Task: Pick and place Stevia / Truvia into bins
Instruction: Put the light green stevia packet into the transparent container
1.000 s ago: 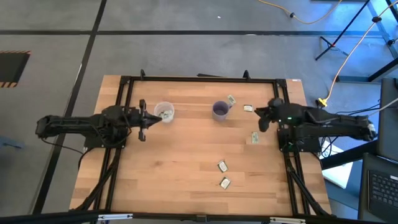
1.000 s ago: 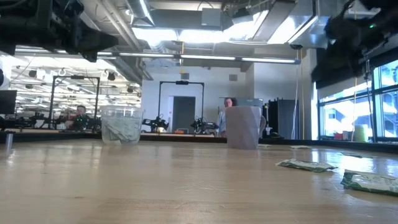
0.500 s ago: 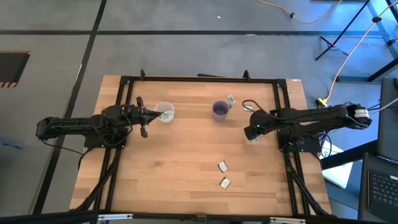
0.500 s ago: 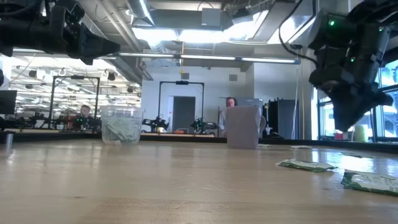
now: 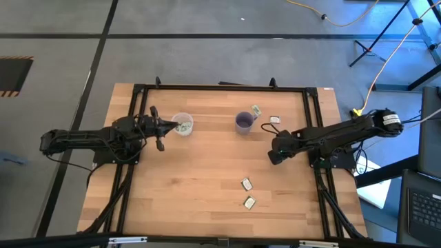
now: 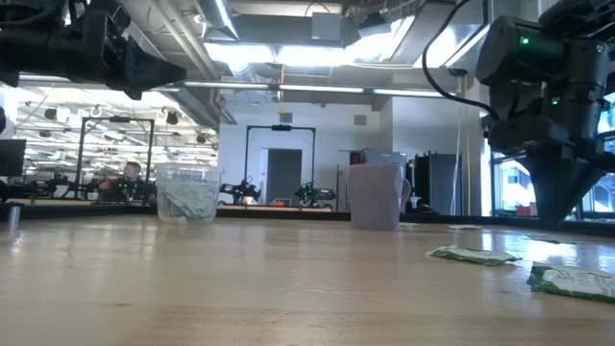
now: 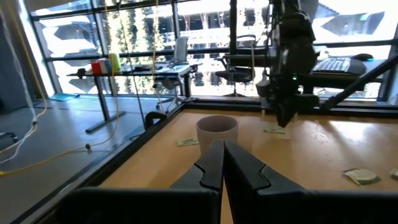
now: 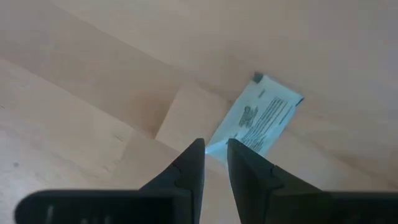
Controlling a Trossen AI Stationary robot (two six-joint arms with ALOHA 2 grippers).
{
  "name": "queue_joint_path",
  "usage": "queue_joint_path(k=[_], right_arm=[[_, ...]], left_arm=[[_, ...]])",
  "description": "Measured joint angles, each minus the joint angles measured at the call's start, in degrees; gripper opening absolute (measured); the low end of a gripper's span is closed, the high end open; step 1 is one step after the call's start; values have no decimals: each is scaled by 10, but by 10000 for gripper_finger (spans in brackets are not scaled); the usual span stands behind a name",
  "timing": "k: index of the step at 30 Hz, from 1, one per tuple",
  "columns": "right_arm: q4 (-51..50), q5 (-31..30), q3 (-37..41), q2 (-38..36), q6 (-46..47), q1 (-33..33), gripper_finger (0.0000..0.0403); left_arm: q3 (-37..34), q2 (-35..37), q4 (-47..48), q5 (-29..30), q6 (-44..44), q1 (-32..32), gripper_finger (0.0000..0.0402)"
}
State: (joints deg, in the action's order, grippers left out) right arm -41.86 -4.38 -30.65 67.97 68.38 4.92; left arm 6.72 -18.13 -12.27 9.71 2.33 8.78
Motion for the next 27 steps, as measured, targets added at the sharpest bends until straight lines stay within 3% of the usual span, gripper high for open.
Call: queue_joint_path(k=[27], right_arm=[[-9, 1, 1, 15, 20, 9, 74]], left_arm=[[0, 0, 2, 16, 70, 0, 8]])
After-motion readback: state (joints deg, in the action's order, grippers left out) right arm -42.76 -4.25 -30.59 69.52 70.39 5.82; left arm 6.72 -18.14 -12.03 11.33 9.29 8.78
